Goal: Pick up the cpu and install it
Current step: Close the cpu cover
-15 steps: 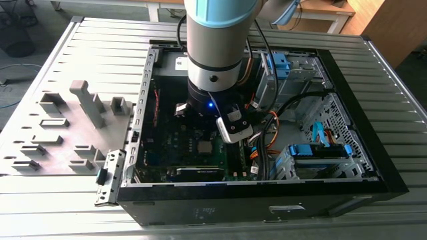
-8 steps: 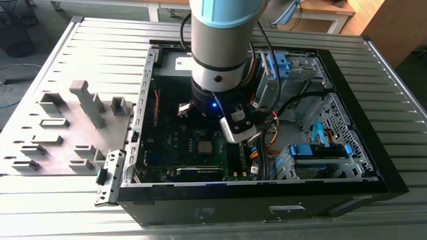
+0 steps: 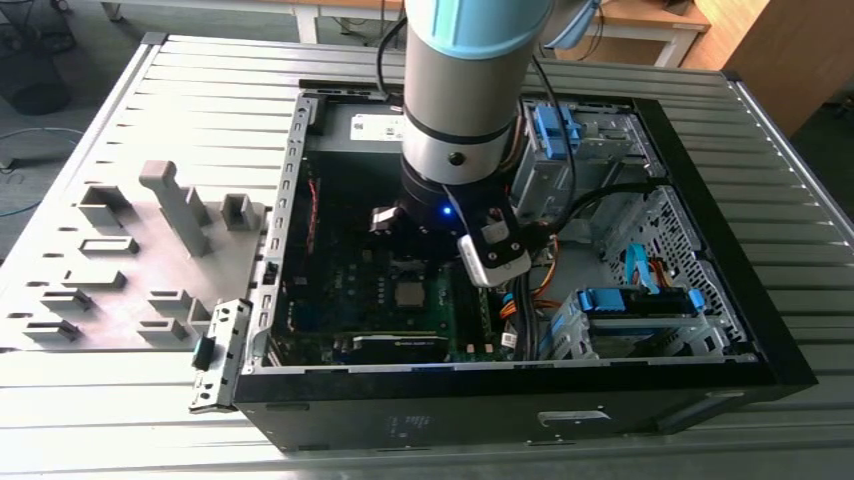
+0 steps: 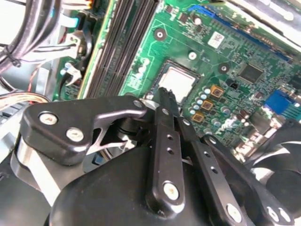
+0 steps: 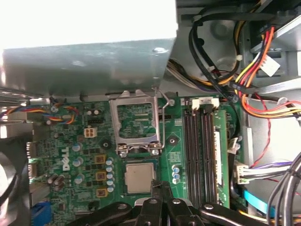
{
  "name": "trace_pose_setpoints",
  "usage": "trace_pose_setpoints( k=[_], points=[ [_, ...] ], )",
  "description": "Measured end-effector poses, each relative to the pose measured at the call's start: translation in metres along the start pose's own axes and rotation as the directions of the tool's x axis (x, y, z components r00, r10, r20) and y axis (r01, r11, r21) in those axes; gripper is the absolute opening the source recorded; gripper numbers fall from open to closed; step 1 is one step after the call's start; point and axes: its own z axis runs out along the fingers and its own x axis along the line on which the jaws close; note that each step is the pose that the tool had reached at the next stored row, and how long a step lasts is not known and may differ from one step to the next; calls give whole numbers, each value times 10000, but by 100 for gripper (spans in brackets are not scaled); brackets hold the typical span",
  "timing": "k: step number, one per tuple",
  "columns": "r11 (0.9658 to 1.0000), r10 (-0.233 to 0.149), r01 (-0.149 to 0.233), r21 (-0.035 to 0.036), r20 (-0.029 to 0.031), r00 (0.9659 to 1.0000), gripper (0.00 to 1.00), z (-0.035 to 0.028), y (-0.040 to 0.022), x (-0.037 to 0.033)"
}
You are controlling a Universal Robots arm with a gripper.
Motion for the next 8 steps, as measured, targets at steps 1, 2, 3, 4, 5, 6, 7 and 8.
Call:
trace_pose_setpoints(
  k=[1,2,3,4,5,6,7,8],
  points=[
    [10000,0,0,0,0,10000,11,0,0,-6],
    [10000,1,-1,2,-1,10000,11,0,1,-8],
    [10000,2,-2,1,-1,10000,11,0,1,-8],
    [10000,0,0,1,-1,10000,11,0,1,-10],
    [10000,1,-1,0,0,10000,11,0,2,-11],
    [10000,1,-1,0,0,10000,11,0,3,-11],
    [10000,0,0,0,0,10000,11,0,4,-12],
    [10000,0,0,0,0,10000,11,0,6,-12]
  ],
)
